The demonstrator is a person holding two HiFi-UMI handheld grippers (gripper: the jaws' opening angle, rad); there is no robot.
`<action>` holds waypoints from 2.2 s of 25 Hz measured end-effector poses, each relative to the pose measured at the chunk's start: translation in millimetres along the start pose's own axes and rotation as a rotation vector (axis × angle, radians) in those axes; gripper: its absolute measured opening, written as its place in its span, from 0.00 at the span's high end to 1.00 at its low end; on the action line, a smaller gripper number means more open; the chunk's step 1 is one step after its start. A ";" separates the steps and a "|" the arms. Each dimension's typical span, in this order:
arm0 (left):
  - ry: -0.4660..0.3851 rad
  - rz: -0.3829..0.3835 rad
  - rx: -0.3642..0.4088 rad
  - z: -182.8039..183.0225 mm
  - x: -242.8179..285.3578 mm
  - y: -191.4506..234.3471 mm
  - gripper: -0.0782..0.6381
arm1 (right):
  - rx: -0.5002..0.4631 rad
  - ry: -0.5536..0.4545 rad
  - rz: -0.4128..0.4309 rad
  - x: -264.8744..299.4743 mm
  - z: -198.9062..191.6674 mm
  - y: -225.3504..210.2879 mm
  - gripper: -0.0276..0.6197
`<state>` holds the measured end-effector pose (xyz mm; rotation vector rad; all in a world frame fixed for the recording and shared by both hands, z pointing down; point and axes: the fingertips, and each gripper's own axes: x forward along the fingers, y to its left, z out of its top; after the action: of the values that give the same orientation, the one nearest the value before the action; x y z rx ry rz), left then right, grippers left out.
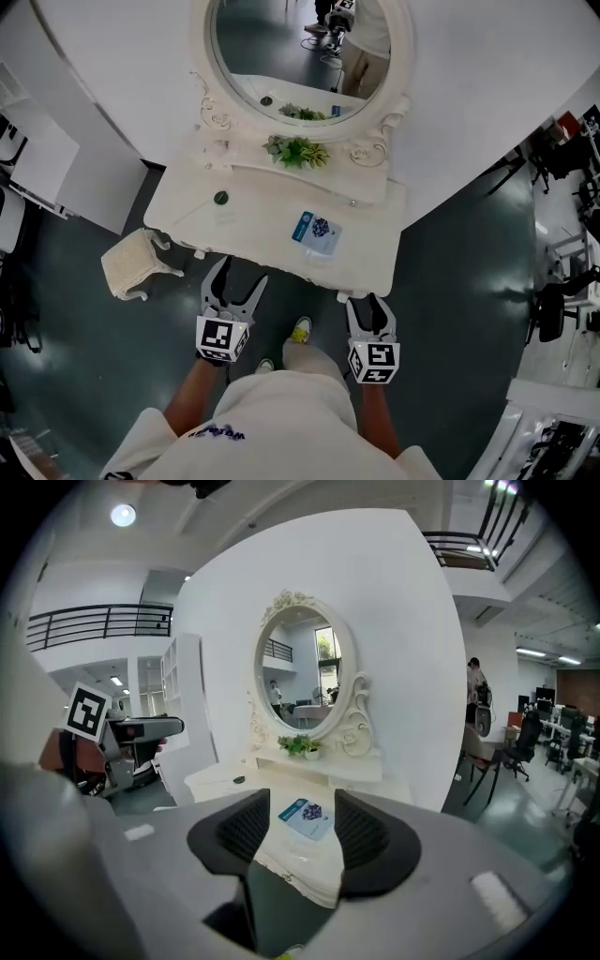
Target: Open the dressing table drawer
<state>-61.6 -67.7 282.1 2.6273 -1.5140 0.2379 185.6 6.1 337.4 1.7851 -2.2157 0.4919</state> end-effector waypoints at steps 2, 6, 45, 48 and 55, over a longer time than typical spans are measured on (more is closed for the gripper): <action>0.000 0.010 -0.001 4.2 14.3 0.0 0.42 | 0.013 0.012 0.011 11.4 -0.4 -12.3 0.62; 0.014 0.036 0.010 7.2 37.9 8.6 0.43 | 0.016 0.009 0.034 36.5 6.2 -25.9 0.62; 0.007 -0.099 -0.158 -195.9 257.9 56.9 0.50 | -0.016 0.005 -0.202 336.1 -77.8 -117.6 0.67; 0.001 -0.096 -0.164 -198.0 255.1 58.0 0.54 | -0.027 0.005 -0.234 348.2 -76.7 -132.8 0.68; 0.024 -0.165 -0.158 -196.9 247.9 32.8 0.63 | -0.019 0.054 -0.313 363.1 -82.4 -152.5 0.70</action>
<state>15.6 -262.6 521.6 2.5946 -1.2442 0.1299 254.9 -312.5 573.2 2.0319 -1.8509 0.4427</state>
